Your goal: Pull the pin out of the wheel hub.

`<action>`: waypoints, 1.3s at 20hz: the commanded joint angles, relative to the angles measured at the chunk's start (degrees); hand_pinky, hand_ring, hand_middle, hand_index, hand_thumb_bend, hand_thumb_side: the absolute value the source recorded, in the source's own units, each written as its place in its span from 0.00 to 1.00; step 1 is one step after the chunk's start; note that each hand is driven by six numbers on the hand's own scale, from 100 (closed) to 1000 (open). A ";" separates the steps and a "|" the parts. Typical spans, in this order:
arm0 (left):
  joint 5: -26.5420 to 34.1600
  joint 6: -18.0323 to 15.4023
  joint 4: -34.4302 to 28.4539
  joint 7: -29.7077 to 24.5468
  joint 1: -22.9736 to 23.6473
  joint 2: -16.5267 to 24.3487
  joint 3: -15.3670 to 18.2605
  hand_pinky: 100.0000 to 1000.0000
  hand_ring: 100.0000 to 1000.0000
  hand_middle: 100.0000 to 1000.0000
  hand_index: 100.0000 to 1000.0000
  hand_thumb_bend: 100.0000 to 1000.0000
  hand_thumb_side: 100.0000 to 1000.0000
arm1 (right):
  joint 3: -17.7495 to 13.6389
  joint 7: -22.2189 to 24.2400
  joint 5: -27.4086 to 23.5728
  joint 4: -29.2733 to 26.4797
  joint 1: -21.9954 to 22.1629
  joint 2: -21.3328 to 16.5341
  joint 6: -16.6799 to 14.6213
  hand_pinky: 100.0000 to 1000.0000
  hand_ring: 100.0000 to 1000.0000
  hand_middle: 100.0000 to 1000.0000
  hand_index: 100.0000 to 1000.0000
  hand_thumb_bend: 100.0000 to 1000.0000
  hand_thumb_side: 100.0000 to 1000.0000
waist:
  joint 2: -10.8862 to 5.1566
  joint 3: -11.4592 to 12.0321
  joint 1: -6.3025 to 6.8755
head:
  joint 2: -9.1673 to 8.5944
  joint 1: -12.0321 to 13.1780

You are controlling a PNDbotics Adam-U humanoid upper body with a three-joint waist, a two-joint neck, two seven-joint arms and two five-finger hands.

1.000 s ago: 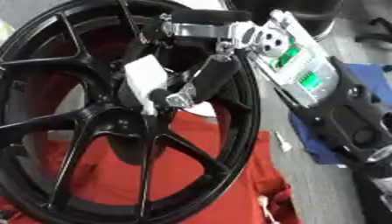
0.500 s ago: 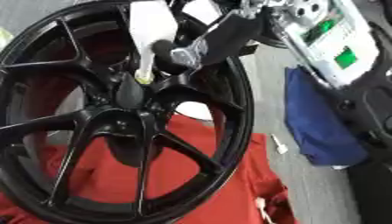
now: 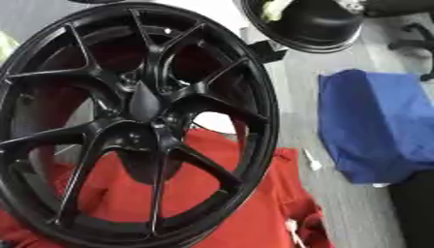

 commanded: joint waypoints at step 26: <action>2.88 -1.17 -1.15 3.24 -0.58 0.99 1.87 0.62 0.49 0.44 0.68 0.02 1.00 | -3.05 -25.86 38.20 -0.80 14.18 39.17 10.70 0.71 0.90 0.78 0.89 0.00 0.58 | 0.14 -1.01 3.62 | -2.94 2.67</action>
